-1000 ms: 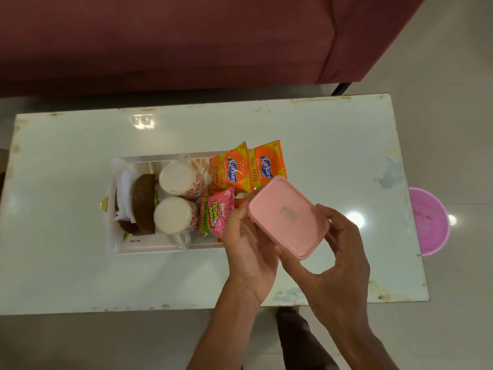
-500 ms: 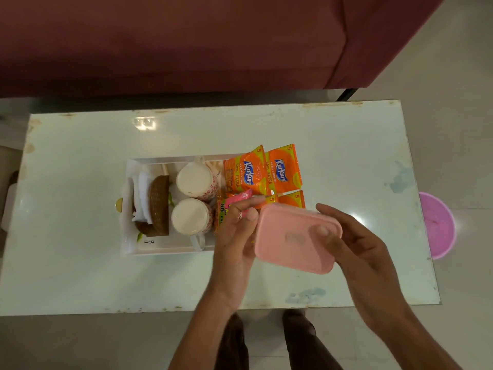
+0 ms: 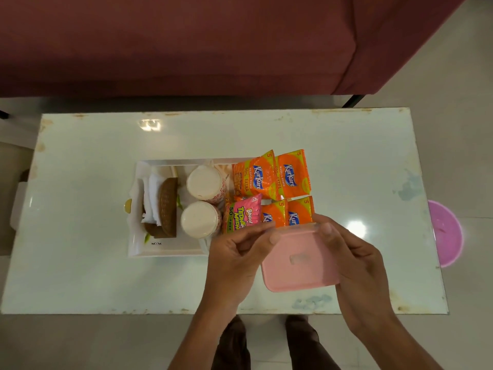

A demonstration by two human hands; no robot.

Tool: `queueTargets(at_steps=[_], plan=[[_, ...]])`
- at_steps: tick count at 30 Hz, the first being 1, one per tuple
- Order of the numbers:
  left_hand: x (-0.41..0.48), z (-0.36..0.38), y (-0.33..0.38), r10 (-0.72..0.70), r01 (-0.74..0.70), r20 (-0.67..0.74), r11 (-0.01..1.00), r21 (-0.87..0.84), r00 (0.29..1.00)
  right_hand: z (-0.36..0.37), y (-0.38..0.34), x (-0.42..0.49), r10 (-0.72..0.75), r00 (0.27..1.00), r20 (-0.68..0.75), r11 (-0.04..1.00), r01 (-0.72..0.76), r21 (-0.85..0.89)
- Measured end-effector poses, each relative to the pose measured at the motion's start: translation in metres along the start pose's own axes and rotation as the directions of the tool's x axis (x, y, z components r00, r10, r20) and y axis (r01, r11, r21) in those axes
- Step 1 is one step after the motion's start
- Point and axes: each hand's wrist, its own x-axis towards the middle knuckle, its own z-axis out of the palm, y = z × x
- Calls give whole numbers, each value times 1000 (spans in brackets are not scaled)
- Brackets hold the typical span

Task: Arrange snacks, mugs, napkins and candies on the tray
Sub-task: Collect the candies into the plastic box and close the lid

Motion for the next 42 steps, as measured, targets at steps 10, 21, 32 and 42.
queueTargets(at_steps=[10, 21, 32, 42], plan=[[-7, -2, -2, -114, 106, 137, 992, 63, 984, 5, -18, 20, -39, 998, -39, 999, 40, 4], [-5, 11, 3, -15, 15, 39, 1000, 1, 999, -4, -9, 11, -15, 997, 76, 982, 29, -187], [0, 8, 3, -60, 55, 38, 992, 115, 997, -16, -28, 24, 66, 939, 337, 904, 87, -419], [-8, 70, -15, 152, -172, 80, 887, 429, 985, -63, -20, 25, -58, 998, 37, 870, 69, -488]])
